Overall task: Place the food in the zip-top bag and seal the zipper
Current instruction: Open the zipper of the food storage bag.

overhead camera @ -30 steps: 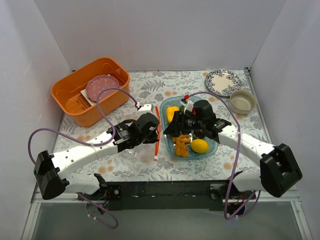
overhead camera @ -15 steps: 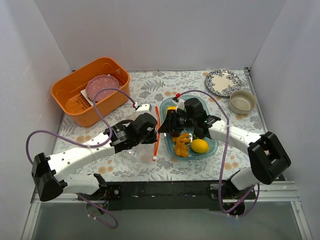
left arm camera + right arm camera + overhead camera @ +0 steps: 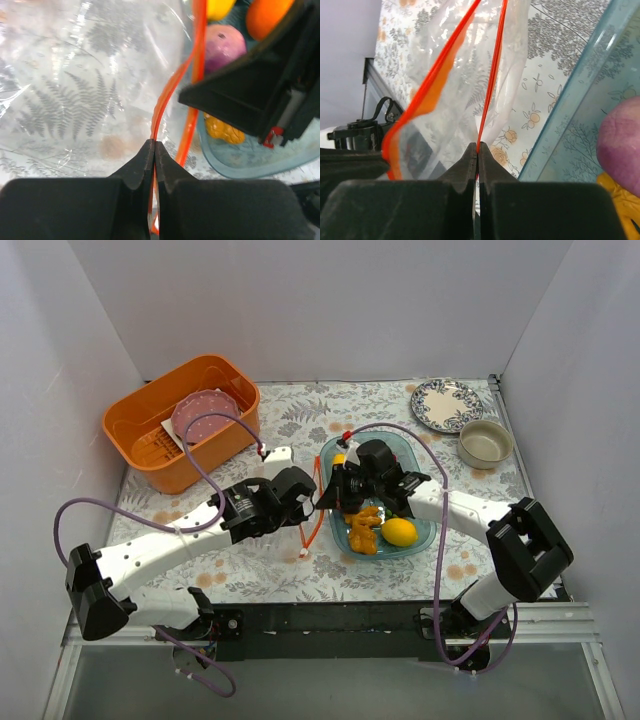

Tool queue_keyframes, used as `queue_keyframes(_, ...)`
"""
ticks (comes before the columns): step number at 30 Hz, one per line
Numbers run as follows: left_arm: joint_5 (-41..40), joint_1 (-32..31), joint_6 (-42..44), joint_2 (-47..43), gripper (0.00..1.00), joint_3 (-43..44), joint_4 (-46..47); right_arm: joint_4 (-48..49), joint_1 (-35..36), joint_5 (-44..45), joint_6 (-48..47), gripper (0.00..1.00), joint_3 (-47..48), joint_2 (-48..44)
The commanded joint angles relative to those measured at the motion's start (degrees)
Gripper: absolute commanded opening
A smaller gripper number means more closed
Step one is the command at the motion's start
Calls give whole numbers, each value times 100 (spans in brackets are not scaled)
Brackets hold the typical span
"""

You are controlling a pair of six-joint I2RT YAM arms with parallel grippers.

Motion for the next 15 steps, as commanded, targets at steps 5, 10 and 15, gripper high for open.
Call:
queue_keyframes(5, -1587, -9, -542, 247, 0, 809, -1464, -397, 319, 1042, 166, 1, 235, -197)
queue_keyframes(10, -1536, -9, -543, 238, 0, 801, -1457, -661, 328, 1105, 148, 1, 393, -109)
queue_keyframes(15, -850, -9, -59, 203, 4, 555, -701, -276, 337, 648, 314, 1, 376, -161)
